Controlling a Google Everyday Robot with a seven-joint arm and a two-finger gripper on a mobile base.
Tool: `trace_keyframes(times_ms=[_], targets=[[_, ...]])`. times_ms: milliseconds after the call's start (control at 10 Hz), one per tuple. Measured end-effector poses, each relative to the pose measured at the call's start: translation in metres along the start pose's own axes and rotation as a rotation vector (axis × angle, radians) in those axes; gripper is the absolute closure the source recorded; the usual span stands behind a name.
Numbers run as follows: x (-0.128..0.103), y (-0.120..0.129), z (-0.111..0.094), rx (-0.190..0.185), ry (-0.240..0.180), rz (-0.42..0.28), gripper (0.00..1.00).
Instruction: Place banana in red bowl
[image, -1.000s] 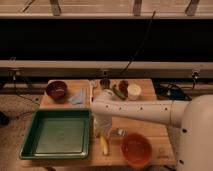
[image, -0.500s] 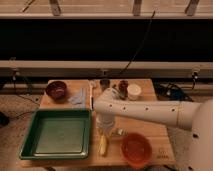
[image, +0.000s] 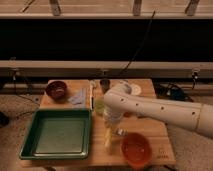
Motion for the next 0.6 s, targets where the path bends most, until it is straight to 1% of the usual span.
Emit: trace_keyframes(times_ms=[200,300,400,500,600], targets=[[0.009,0.023,-0.012,0.01,0.006,0.039,1.0],[0.014,0.04,-0.019,0.013,0.01,0.063,1.0],[0.015,0.056,-0.025,0.005,0.01,0.083,1.0],[0.013,0.067,-0.029,0.0,0.01,0.096,1.0],[0.005,0.081,-0.033,-0.002,0.01,0.111,1.0]])
